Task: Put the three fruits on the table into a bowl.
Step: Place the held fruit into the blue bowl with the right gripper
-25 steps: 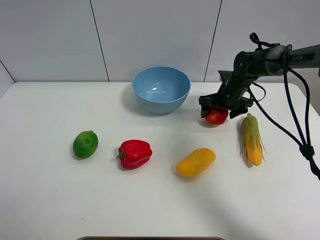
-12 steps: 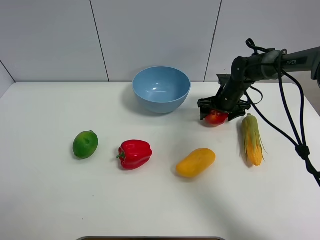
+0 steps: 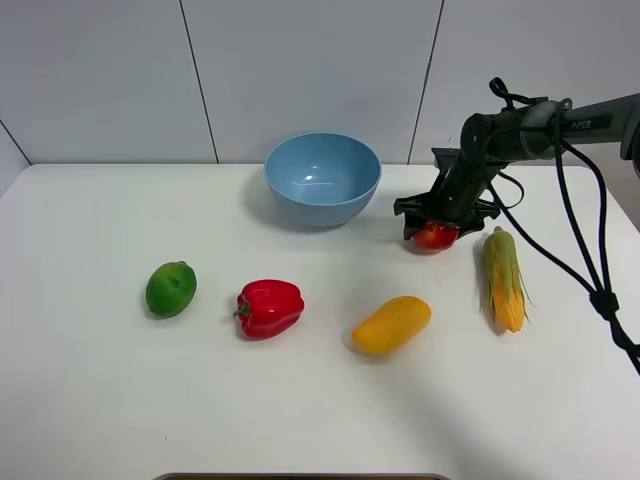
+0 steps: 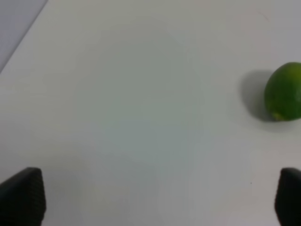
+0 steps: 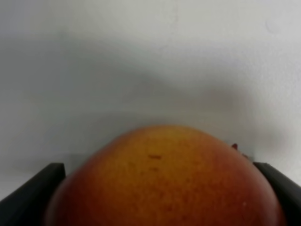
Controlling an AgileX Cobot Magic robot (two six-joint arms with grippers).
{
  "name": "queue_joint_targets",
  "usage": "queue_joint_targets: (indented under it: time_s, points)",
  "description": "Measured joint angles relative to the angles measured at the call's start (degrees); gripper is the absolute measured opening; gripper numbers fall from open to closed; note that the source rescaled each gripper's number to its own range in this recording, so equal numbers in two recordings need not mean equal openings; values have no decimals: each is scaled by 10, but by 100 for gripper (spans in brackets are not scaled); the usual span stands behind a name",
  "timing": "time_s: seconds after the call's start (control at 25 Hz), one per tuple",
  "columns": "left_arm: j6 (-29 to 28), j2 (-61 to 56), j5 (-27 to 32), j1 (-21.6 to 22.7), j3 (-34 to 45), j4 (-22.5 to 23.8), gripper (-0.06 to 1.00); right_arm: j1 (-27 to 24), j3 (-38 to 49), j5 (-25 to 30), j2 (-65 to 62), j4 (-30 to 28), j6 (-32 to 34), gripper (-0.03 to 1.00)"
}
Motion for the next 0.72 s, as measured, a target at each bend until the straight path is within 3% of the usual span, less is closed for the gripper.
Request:
queue_joint_targets:
  time_s: [0.72]
  points:
    - [0,0,0,0,0,0,100,3,-2,0,0,-11,0,29]
